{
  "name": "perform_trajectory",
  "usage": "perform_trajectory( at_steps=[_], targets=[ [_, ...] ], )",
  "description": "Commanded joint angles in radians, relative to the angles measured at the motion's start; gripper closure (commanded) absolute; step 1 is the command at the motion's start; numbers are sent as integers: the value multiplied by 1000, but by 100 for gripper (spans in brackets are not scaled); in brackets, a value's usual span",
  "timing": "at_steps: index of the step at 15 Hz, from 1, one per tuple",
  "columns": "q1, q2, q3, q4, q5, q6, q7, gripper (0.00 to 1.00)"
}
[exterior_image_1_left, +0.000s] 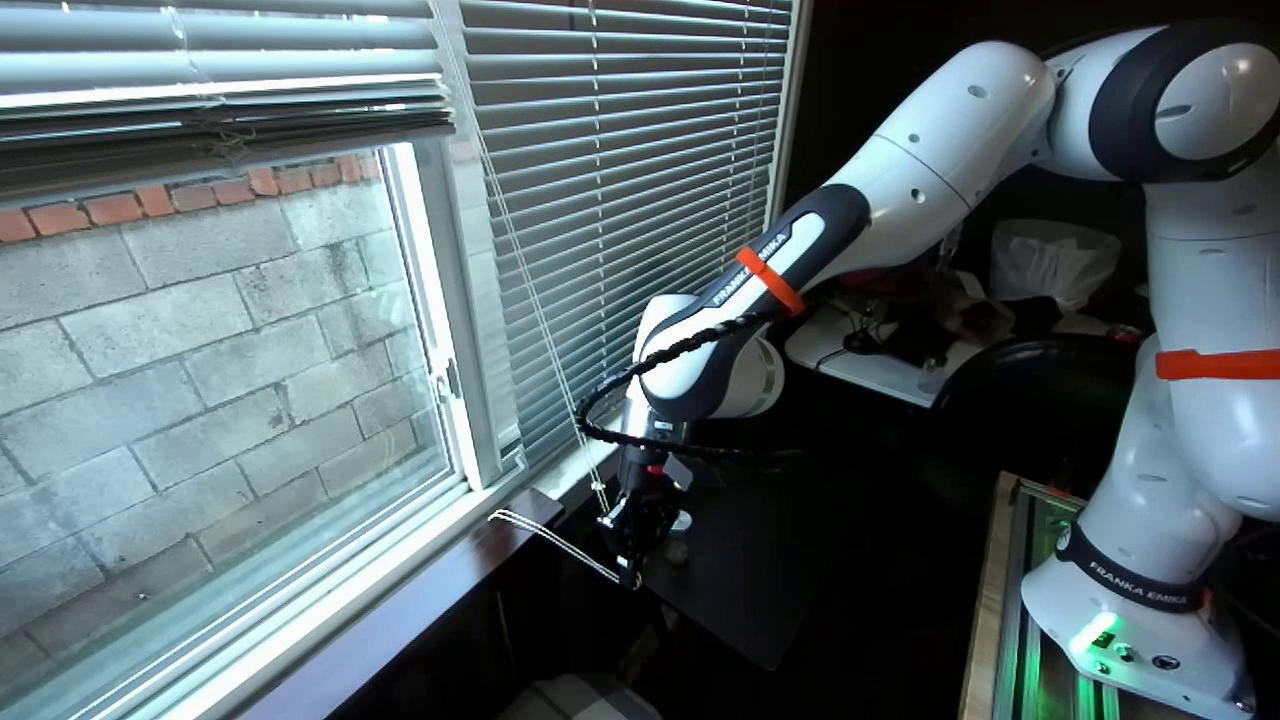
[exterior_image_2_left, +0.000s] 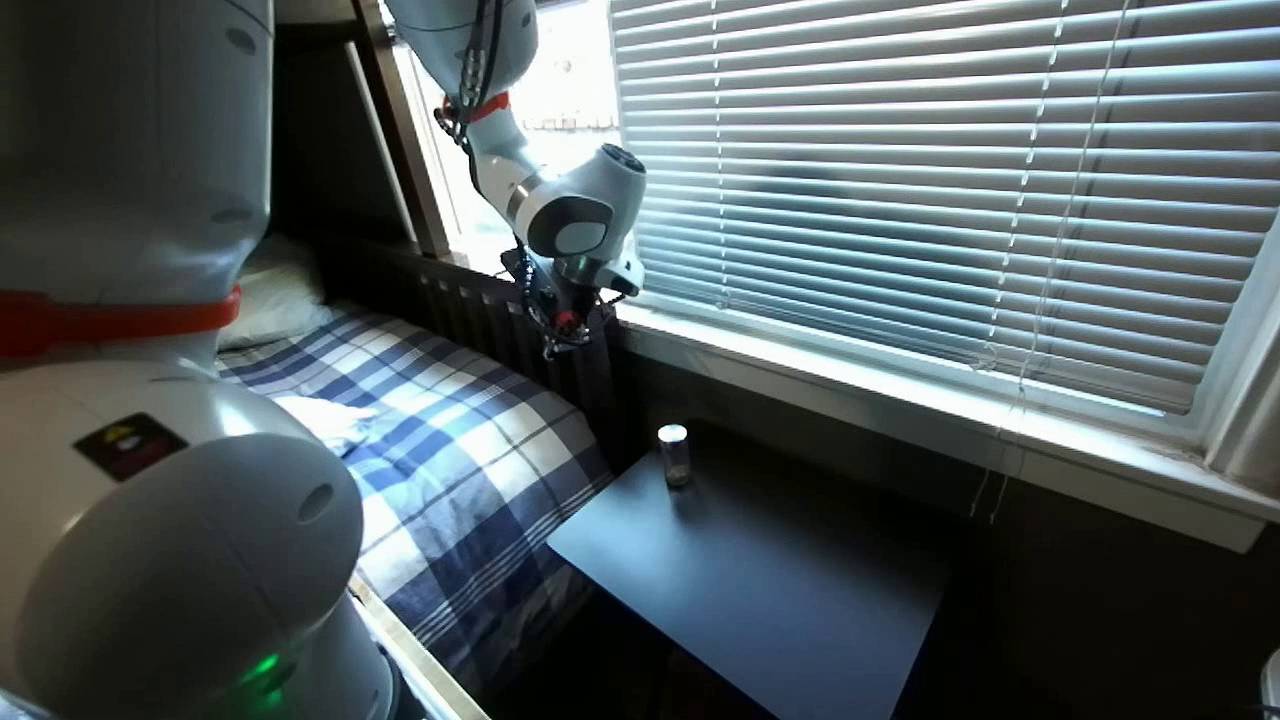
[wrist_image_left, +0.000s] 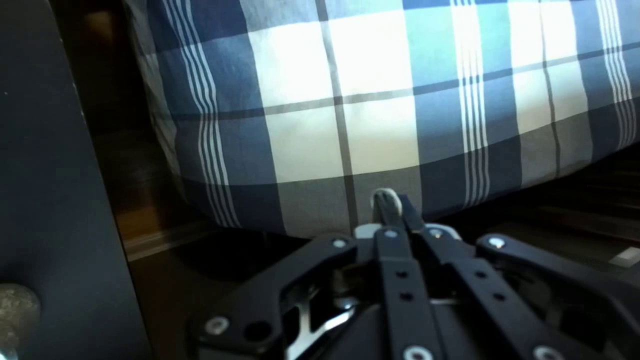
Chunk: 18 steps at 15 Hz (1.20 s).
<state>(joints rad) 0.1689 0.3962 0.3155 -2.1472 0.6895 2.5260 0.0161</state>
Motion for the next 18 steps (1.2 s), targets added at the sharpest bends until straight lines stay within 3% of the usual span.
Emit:
perform_trajectory(
  at_steps=[1, 12, 13, 14, 17, 18],
  targets=[
    [14, -14, -30, -43, -11, 22, 22, 100],
    [64, -146, -35, -36, -182, 123, 102, 100],
    [67, -148, -36, -35, -194, 115, 116, 73],
    [66, -148, -29, -31, -189, 118, 112, 72],
    [89, -184, -24, -41, -215, 179, 133, 50],
    [113, -208, -36, -48, -274, 204, 164, 43]
  ],
)
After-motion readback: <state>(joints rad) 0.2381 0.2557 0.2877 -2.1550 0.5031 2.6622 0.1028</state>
